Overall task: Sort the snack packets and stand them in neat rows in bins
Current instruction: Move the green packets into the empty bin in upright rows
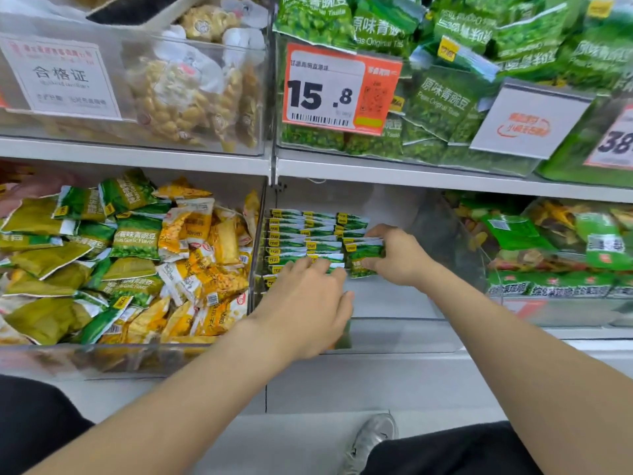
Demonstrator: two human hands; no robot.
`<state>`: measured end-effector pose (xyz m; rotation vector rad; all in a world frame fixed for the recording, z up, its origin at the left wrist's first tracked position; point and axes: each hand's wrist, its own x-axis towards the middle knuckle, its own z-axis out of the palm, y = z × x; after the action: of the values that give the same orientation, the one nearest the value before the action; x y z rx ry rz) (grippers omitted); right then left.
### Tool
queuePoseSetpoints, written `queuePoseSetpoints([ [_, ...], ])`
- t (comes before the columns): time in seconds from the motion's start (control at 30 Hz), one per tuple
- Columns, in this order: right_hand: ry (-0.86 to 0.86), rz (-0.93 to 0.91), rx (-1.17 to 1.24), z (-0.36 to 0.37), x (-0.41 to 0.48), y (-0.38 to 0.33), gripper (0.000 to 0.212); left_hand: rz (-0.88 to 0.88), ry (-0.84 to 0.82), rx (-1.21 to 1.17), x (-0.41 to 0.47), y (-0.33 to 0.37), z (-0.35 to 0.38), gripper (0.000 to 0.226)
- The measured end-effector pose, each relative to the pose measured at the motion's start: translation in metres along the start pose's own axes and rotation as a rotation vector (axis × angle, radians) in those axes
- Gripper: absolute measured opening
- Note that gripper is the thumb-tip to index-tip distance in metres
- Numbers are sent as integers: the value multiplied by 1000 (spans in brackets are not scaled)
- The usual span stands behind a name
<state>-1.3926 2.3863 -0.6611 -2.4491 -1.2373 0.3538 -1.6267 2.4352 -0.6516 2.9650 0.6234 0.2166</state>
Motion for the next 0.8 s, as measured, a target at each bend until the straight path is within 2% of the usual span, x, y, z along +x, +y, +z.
queuePoseSetpoints([
  [0.1, -22, 1, -13, 6, 9, -1, 65, -29, -22, -38, 2, -3, 9, 59],
  [0.2, 56, 37, -78, 8, 13, -3, 69, -23, -27, -41, 3, -4, 12, 69],
  [0.4, 75, 93, -30, 12, 9, -18, 76, -15, -3, -35, 2, -5, 15, 76],
  [0.57, 118, 239, -25, 19, 11, -28, 61, -13, 15, -9, 1, -3, 15, 76],
  [0.73, 96, 195, 22, 22, 16, -26, 33, -9, 8, 29, 1, -2, 15, 74],
  [0.8, 70, 180, -2, 14, 10, -22, 32, -10, 6, 56, 0, -1, 13, 73],
])
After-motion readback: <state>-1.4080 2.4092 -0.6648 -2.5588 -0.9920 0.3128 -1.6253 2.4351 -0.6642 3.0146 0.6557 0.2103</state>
